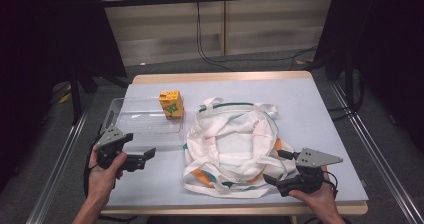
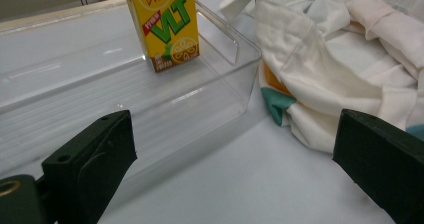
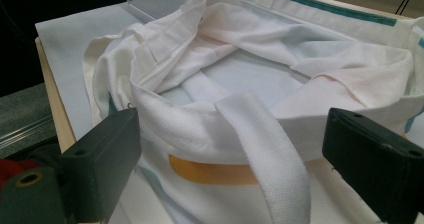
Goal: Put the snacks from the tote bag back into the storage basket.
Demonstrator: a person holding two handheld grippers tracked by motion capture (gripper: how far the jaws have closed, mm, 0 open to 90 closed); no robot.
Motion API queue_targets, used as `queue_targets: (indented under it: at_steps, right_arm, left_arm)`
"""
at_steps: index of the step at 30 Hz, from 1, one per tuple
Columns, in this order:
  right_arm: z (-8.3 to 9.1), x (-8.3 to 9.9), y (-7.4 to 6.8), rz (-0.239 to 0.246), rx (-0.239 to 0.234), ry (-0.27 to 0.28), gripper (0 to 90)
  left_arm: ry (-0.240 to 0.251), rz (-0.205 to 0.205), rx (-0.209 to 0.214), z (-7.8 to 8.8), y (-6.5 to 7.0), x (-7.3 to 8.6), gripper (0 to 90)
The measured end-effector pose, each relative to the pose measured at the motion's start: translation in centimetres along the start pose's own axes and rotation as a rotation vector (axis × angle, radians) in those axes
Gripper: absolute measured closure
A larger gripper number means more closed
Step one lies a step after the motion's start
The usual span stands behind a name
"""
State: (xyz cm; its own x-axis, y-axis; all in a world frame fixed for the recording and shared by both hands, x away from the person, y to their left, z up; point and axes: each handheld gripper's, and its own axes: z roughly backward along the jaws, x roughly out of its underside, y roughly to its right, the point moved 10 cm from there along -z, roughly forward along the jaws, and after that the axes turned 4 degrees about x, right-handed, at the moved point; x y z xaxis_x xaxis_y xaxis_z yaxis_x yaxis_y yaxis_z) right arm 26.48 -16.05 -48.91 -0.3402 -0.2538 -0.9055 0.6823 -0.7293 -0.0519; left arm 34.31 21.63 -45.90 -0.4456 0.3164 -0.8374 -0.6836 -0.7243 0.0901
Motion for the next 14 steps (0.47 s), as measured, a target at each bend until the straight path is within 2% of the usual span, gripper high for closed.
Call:
queue_targets:
  at_steps: [2,4,7,9,10,13,14]
  right_arm:
    - [0.0,0.0,0.1,-0.001,0.005,-0.002,8.6]
    - [0.1,0.0,0.0,-0.002,0.006,-0.001,8.6]
    - [0.1,0.0,0.1,-0.003,0.010,-0.001,8.6]
    - [0.1,0.1,0.2,-0.002,0.010,-0.002,8.6]
    - [0.1,0.1,0.2,-0.001,0.012,-0.004,8.6]
    - [0.1,0.0,0.1,0.000,0.009,-0.003,8.6]
    - [0.1,0.0,0.2,0.002,0.011,0.001,8.7]
  left_arm:
    - [0.002,0.003,0.014,0.3,0.4,0.8,3.2]
    - [0.007,0.007,-0.005,0.5,0.6,1.7,3.2]
    - [0.021,0.031,-0.004,0.9,1.0,3.3,3.2]
    - [0.017,0.021,-0.010,1.2,1.0,3.8,3.2]
    - [0.033,0.032,-0.021,1.3,1.0,4.0,3.2]
    - [0.046,0.039,-0.011,1.2,1.4,4.8,3.2]
    - [0.035,0.027,-0.001,1.1,1.7,5.1,3.1]
